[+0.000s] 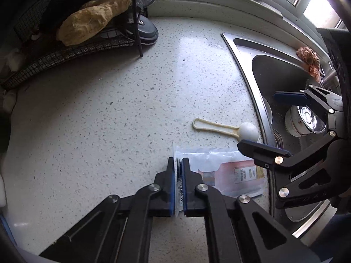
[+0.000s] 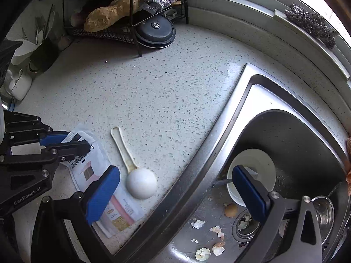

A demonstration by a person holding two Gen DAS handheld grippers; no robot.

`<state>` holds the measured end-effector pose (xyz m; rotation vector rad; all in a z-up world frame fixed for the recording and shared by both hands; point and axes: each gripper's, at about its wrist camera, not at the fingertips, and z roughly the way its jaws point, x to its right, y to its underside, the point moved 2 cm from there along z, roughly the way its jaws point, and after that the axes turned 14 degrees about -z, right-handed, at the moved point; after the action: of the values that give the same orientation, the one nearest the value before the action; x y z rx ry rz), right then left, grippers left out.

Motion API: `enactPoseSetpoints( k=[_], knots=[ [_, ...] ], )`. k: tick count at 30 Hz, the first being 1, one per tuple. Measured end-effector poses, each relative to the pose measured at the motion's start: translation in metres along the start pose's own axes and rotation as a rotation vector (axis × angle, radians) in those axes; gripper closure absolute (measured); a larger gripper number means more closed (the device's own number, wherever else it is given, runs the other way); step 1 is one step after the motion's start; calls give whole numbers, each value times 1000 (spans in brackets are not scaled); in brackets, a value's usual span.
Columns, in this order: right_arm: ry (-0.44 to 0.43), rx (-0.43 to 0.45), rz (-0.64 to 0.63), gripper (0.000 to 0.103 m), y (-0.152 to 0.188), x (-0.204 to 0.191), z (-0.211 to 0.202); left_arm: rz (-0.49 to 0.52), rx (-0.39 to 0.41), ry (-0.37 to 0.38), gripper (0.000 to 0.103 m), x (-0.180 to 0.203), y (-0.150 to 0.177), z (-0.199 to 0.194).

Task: Collect trash
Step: 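Grasp the cosmetic sample packet with the left gripper, then grasp the white measuring spoon handle with the right gripper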

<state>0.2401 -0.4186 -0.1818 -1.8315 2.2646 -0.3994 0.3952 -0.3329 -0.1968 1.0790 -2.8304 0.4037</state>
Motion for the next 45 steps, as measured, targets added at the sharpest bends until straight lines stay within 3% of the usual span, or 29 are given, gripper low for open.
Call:
enactPoseSetpoints(
  k=[7,12,19,23,26,28,35,45],
  knots=[
    [-50,6,-123,1,-16,-32,0,-145,15,-77,101,-30,27,-21],
    [-51,-17,-224,1,-29,-51,6,-194,2,-148,101,-48,35,-29],
    [-50,-69,-264,1,-33,-54,22,-229,9,-183,101,-50,34,-27],
    [-59,-60,-276,15,-33,-47,24,-220,10,-178,101,-39,29,-19],
    [-67,-61,-293,18,-32,-45,23,-215,12,-174,101,-35,28,-18],
    [-75,-48,-300,26,-29,-42,19,-216,15,-172,101,-30,28,-18],
    [-96,-31,-338,92,-21,-50,7,-284,53,-174,101,-40,41,-27],
    [-136,6,-348,94,0,-86,-19,-354,97,-175,101,-51,89,-58]
  ],
)
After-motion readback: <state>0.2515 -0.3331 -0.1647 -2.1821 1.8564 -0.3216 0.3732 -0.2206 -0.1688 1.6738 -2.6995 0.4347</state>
